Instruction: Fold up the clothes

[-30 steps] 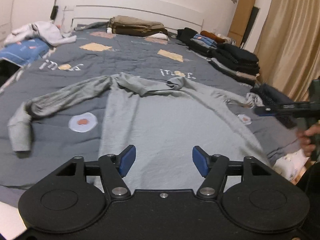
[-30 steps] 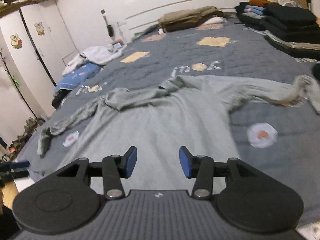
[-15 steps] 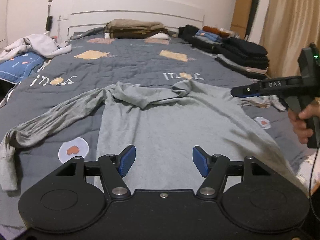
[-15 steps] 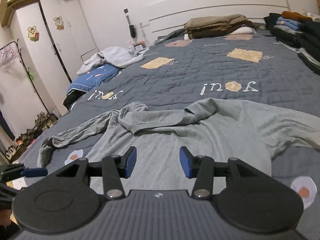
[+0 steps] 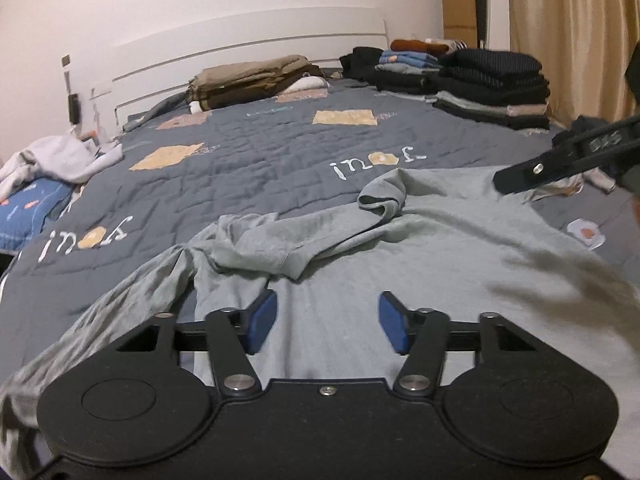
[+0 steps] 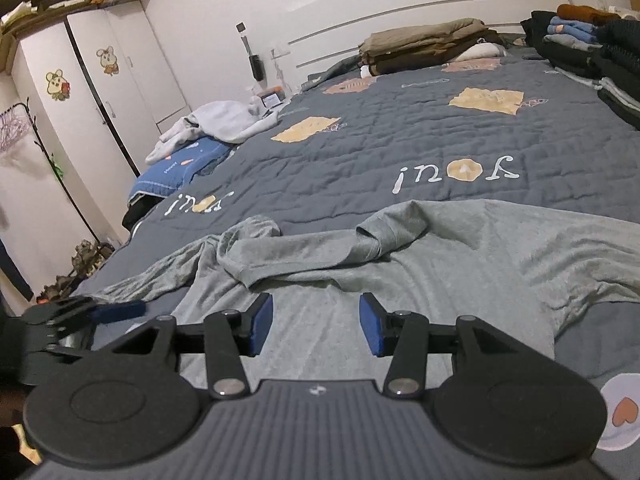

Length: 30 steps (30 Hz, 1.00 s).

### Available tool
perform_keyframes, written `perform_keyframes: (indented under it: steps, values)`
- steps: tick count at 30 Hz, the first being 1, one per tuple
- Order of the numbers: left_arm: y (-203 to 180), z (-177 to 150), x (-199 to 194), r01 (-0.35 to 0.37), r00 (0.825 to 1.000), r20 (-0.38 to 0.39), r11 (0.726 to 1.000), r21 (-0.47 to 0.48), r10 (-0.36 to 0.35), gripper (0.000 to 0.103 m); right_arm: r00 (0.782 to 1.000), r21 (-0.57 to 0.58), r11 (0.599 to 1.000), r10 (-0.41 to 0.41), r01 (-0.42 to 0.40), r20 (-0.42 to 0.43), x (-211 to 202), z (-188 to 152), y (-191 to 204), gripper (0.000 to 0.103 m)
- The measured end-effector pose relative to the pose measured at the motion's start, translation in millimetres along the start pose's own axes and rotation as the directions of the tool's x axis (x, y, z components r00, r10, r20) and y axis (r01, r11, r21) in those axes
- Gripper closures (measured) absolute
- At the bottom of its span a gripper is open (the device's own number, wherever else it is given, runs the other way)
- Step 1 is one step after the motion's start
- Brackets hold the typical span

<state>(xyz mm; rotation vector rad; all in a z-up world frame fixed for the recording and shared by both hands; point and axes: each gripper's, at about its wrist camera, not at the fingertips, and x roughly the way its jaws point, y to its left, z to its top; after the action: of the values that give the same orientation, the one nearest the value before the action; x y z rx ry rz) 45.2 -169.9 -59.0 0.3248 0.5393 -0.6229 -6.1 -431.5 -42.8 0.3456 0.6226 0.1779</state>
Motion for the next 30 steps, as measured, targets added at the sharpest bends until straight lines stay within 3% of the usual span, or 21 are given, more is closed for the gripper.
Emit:
perform_keyframes:
  steps: [2,8,18,20,21,22,30]
  values:
    - [1.7,3.2,15.8,-0.011,1.0,-0.014,0.999,0.031,0.011,0.06,1.0,0.017,1.0,-0.003,0.003,-0.004,3.4,2.7,-3.4,0.056]
    - [4.1,9.8,57.8,-0.051,0.998,-0.041,0.99,0.133,0.057,0.059,1.0,0.058,0.998,0.004,-0.003,-0.009,10.0,4.7,-12.6,0.055]
    - [7.1,8.4,111.2,-0.061,0.991,-0.09,0.94,0.336,0.096,0.056,1.0,0.09,0.996,0.007,-0.005,-0.024,26.5,5.4,-23.5,0.055]
    - [11.4,10.5,115.0,-0.049,0.992,-0.09,0.938,0.344,0.085,0.069,1.0,0.102,0.995,0.003,0.0,-0.031,28.1,4.6,-26.7,0.055]
    - [14.3,12.9,115.8,-0.043,0.993,-0.088,0.939,0.342,0.078,0.084,1.0,0.106,0.994,0.001,0.002,-0.031,28.2,4.6,-28.0,0.055]
    - [19.1,18.0,116.4,-0.037,0.994,-0.087,0.943,0.33,0.069,0.089,1.0,0.108,0.994,-0.001,0.004,-0.029,27.9,4.6,-29.0,0.055]
    - [54.3,86.9,128.3,-0.05,0.998,-0.028,0.958,0.282,0.06,0.094,1.0,0.144,0.99,-0.001,0.005,-0.025,28.5,4.2,-37.5,0.055]
